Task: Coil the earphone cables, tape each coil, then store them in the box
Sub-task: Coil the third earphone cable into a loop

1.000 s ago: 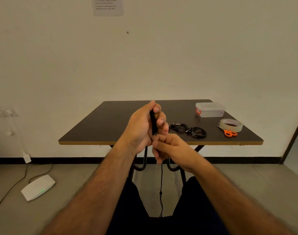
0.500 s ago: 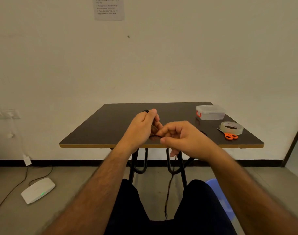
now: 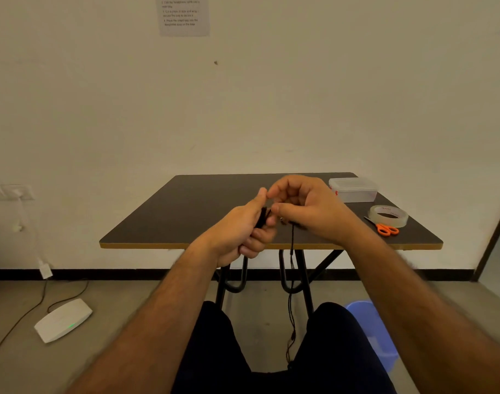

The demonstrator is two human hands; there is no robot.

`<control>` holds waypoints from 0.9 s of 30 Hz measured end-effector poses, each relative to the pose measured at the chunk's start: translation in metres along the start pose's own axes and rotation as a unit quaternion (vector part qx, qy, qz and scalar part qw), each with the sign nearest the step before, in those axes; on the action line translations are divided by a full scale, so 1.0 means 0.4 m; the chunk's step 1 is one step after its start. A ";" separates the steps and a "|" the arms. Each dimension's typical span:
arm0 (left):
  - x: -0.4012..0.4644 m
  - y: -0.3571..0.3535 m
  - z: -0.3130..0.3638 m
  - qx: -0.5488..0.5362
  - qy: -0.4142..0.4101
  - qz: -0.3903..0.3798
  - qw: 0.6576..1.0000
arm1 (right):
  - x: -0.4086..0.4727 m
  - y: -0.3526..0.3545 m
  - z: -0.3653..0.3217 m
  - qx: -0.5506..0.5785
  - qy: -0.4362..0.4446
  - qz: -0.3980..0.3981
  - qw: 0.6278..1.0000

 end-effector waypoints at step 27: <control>-0.016 0.003 0.009 -0.140 -0.009 0.073 0.987 | 0.031 -0.037 0.064 0.155 -0.022 -0.041 0.987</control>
Point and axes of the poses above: each hand's wrist, its own x-axis towards the middle knuckle, its own y-axis out of the back of the hand, z = x × y, the point moved 4 cm from there along x, towards the middle knuckle, and after that the axes turned 13 degrees about -y, right-handed, at the moved point
